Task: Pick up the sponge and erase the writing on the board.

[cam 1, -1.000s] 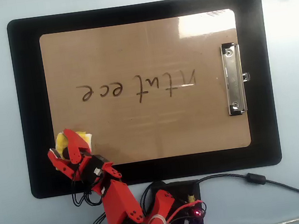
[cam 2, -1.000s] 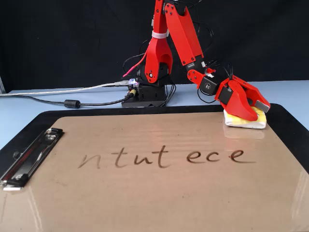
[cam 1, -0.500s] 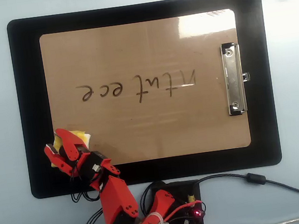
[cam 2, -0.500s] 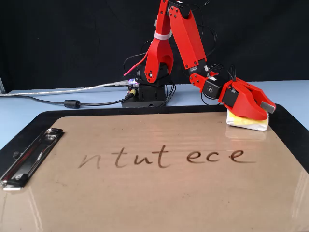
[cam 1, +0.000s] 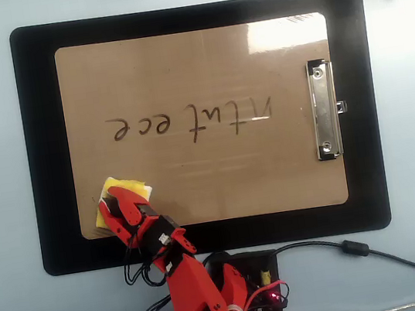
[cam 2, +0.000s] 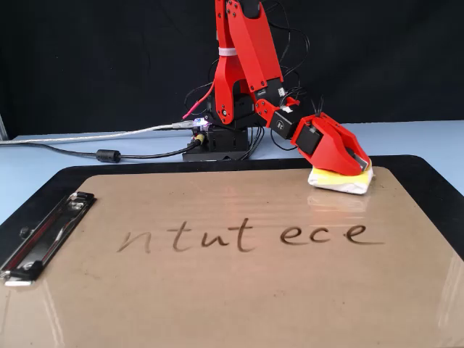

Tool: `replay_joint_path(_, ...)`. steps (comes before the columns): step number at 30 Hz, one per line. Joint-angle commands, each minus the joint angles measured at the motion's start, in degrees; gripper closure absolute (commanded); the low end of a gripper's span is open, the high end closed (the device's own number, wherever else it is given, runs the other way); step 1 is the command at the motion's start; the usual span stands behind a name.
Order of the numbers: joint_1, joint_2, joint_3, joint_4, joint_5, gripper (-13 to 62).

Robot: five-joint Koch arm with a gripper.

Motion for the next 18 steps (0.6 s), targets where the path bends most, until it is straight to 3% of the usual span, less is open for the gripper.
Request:
replay_joint_path(1,0.18,1.85,0.53,-1.32,-0.09,57.6)
replay_joint_path(13,13.62,13.10,8.00,1.23,1.32,57.6)
replay_joint_path(18,23.12,24.52,10.46,14.94,13.27,57.6)
